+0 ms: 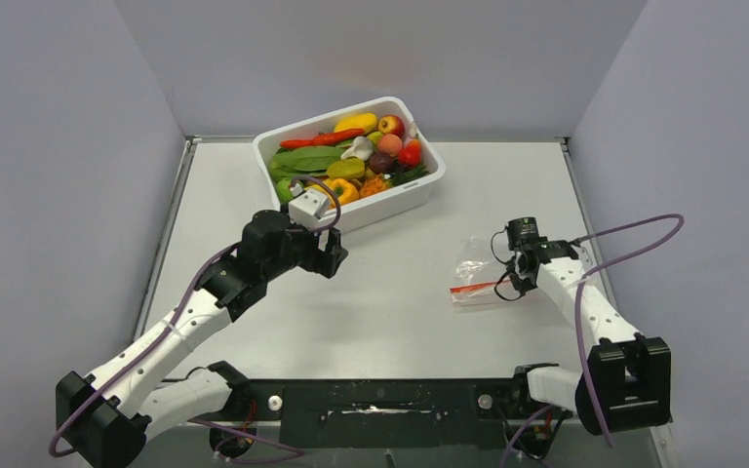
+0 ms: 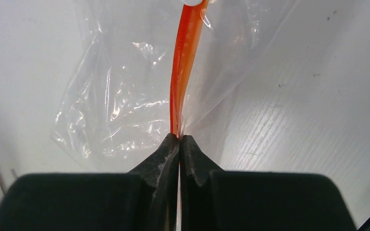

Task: Place the food in the zip-top bag and seal the zipper
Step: Pick up the zipper food storage bag at the center of the board, then open the zipper of the food storage bag at the center of the board.

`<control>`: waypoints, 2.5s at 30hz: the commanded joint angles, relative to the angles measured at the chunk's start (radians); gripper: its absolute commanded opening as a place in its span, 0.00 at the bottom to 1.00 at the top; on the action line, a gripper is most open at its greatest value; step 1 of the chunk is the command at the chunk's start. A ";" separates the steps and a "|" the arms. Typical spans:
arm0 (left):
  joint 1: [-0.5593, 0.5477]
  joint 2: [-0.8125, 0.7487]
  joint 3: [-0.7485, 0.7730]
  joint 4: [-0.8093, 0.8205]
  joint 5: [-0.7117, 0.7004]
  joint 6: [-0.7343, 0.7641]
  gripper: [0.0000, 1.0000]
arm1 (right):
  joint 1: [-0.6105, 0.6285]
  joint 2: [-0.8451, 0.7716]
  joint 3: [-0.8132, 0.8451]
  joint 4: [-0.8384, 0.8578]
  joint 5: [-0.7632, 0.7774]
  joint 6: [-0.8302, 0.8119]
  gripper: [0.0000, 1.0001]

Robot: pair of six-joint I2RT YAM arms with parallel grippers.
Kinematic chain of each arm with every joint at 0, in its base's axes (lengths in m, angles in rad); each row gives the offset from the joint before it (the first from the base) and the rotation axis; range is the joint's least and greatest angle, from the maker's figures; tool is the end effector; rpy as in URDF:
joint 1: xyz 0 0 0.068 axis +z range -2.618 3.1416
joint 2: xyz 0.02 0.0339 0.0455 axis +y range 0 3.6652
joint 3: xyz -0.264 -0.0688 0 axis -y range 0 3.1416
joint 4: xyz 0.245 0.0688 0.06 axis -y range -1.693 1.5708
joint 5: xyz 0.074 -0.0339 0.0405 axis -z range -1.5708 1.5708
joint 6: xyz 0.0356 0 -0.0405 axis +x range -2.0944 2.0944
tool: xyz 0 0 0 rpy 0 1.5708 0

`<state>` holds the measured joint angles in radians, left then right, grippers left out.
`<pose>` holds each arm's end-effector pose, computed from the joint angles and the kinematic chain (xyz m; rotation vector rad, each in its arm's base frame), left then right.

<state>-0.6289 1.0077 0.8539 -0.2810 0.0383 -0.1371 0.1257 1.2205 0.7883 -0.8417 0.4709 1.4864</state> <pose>0.1850 -0.1363 0.3123 0.5220 1.9771 -0.5239 0.2083 0.0100 0.2122 1.7061 1.9601 -0.1511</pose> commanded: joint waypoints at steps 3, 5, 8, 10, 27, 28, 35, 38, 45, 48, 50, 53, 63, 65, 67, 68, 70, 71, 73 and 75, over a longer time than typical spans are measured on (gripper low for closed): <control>-0.002 -0.019 0.004 0.051 -0.011 -0.044 0.77 | 0.038 -0.135 0.059 0.087 0.134 -0.224 0.00; -0.005 -0.020 0.004 0.059 -0.005 -0.077 0.77 | 0.053 -0.184 0.044 0.150 0.129 -0.308 0.00; -0.012 -0.029 -0.008 0.086 0.044 -0.136 0.76 | 0.077 -0.277 0.021 0.241 0.093 -0.437 0.00; -0.017 -0.039 -0.025 0.111 0.070 -0.178 0.76 | 0.093 -0.334 0.008 0.301 0.053 -0.533 0.00; -0.025 0.042 -0.001 0.390 0.355 -0.553 0.53 | 0.133 -0.506 -0.081 0.802 -0.809 -0.915 0.00; -0.026 0.049 -0.003 0.417 0.373 -0.573 0.52 | 0.135 -0.504 -0.089 0.838 -0.844 -0.899 0.00; -0.026 0.073 -0.020 0.561 0.476 -0.696 0.48 | 0.180 -0.476 -0.183 1.149 -1.043 -0.746 0.00; -0.027 0.064 -0.039 0.613 0.462 -0.713 0.47 | 0.222 -0.447 -0.202 1.251 -1.085 -0.697 0.00; -0.027 0.112 -0.044 0.695 0.524 -0.696 0.46 | 0.344 -0.386 -0.187 1.321 -1.109 -0.726 0.00; -0.029 0.140 -0.043 0.729 0.562 -0.700 0.44 | 0.381 -0.371 -0.173 1.323 -1.102 -0.736 0.00; -0.029 0.145 -0.051 0.756 0.578 -0.707 0.44 | 0.392 -0.363 -0.165 1.318 -1.098 -0.743 0.00; -0.030 0.147 -0.066 0.804 0.599 -0.721 0.44 | 0.406 -0.351 -0.157 1.312 -1.098 -0.751 0.00; -0.031 0.163 -0.099 0.876 0.620 -0.742 0.44 | 0.437 -0.315 -0.151 1.312 -1.089 -0.767 0.00; -0.032 0.165 -0.102 0.875 0.618 -0.735 0.44 | 0.444 -0.306 -0.147 1.315 -1.091 -0.770 0.00; -0.031 0.166 -0.104 0.877 0.615 -0.728 0.37 | 0.450 -0.298 -0.144 1.316 -1.094 -0.777 0.00; -0.032 0.164 -0.106 0.885 0.613 -0.725 0.26 | 0.453 -0.294 -0.144 1.315 -1.093 -0.780 0.00; -0.032 0.157 -0.114 0.897 0.605 -0.725 0.02 | 0.453 -0.292 -0.149 1.308 -1.086 -0.784 0.00; -0.032 0.151 -0.115 0.895 0.597 -0.722 0.00 | 0.453 -0.294 -0.153 1.308 -1.085 -0.786 0.00; -0.030 0.133 -0.122 0.880 0.574 -0.702 0.00 | 0.453 -0.299 -0.152 1.290 -1.080 -0.795 0.00; -0.029 0.109 -0.132 0.852 0.546 -0.674 0.00 | 0.452 -0.314 -0.154 1.248 -1.051 -0.819 0.00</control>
<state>-0.6544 1.1725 0.7258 0.5350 0.6273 -0.8639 0.5713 0.9340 0.5949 0.3946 -0.6132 0.7116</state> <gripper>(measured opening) 0.012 0.023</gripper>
